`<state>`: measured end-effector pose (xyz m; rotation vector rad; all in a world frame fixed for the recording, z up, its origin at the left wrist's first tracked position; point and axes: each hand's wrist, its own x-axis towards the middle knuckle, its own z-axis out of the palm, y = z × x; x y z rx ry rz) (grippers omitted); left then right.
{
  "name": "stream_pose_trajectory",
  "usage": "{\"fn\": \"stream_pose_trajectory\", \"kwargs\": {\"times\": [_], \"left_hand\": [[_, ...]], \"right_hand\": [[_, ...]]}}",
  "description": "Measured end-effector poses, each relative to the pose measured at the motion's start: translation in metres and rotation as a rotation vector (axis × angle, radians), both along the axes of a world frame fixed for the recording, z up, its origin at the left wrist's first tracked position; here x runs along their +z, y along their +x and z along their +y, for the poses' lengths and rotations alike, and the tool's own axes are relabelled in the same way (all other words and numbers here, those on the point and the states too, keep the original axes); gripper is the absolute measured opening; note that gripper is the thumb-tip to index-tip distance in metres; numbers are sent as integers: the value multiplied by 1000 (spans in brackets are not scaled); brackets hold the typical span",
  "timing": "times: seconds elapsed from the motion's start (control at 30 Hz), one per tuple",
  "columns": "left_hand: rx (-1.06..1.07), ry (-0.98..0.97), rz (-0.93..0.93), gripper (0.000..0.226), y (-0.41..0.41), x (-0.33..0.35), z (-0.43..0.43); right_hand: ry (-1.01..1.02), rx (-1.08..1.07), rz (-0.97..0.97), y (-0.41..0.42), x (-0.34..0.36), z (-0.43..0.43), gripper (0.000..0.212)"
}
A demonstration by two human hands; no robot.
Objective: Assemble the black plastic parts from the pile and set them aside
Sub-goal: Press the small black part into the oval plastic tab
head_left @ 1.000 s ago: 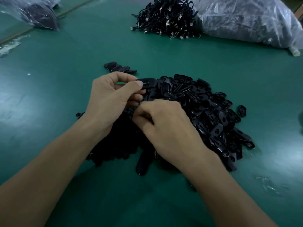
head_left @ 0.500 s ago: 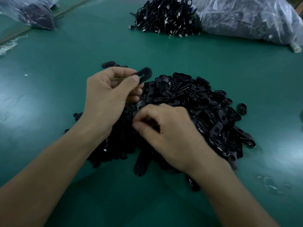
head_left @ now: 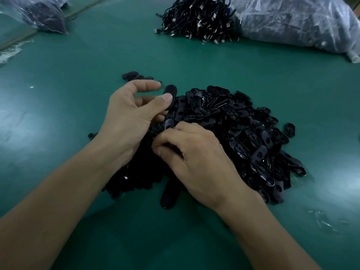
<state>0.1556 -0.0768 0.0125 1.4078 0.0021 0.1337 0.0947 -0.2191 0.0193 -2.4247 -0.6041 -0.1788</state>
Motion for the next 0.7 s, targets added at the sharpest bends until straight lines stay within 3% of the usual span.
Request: {"fn": "stream_pose_trajectory", "kwargs": {"times": [0.13, 0.37, 0.53, 0.7], "left_hand": [[-38, 68, -10, 31, 1, -1, 0], [-45, 21, -24, 16, -5, 3, -4], [-13, 32, -8, 16, -5, 3, -3], [-29, 25, 0, 21, -5, 0, -4]], "right_hand": [[-47, 37, 70, 1, -1, 0, 13], [-37, 68, 56, 0, -5, -3, 13], [131, 44, 34, -1, -7, -4, 7], [407, -60, 44, -1, -6, -15, 23]]}}
